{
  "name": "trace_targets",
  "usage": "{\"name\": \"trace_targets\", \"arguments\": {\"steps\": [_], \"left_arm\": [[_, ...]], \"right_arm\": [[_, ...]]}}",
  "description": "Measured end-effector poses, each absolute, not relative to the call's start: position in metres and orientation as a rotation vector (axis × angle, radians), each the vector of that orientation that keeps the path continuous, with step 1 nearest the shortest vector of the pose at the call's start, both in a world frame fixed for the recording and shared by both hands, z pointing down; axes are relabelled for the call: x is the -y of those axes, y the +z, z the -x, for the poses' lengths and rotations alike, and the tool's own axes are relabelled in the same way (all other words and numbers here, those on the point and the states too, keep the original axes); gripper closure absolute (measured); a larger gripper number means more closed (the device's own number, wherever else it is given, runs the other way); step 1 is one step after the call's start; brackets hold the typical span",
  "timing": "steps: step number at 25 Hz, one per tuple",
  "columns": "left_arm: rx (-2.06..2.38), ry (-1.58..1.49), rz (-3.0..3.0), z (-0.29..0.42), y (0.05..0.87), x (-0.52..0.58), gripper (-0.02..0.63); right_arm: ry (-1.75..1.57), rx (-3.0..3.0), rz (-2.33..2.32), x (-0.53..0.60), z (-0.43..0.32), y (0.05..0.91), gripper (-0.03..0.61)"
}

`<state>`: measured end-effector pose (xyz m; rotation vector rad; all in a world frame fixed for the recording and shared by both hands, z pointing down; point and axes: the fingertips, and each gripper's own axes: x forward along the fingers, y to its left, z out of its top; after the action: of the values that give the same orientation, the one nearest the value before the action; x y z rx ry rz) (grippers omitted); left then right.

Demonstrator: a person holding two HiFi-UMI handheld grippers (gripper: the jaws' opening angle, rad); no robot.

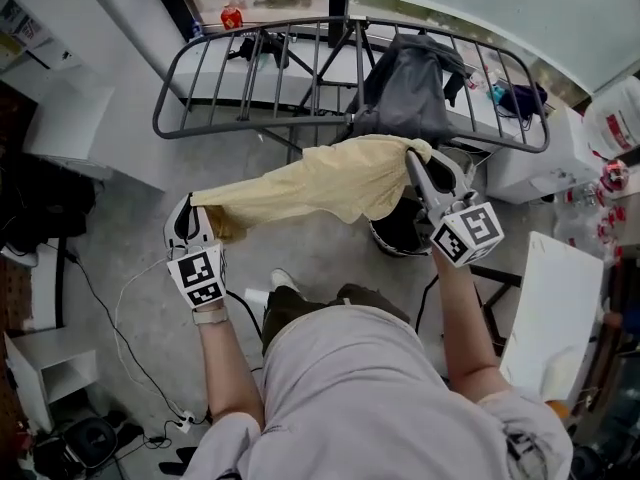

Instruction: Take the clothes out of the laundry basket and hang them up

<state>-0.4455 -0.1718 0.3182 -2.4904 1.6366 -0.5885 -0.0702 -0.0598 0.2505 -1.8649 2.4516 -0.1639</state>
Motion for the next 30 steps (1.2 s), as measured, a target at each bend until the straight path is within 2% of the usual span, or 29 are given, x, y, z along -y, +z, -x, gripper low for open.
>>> {"name": "trace_targets", "arguments": {"steps": [9, 17, 24, 30], "left_arm": [[-1.593, -0.53, 2.473, 0.518, 0.323, 0.25, 0.607], [-1.567, -0.497, 2.478, 0.556, 0.313, 0.307, 0.606], [-1.612, -0.543, 2.395, 0.559, 0.299, 0.372, 0.606], [-1.621, -0.612, 2.332, 0.523, 0.276, 0.441, 0.606]], "right_arm": [[-0.101, -2.527, 2.005, 0.122, 0.15, 0.289, 0.545], [-0.087, -2.549, 2.104, 0.183, 0.19, 0.303, 0.545], [-0.094, -2.572, 2.069, 0.259, 0.176, 0.32, 0.545], [-0.072, -2.608, 1.984, 0.345, 0.136, 0.316, 0.545]]}}
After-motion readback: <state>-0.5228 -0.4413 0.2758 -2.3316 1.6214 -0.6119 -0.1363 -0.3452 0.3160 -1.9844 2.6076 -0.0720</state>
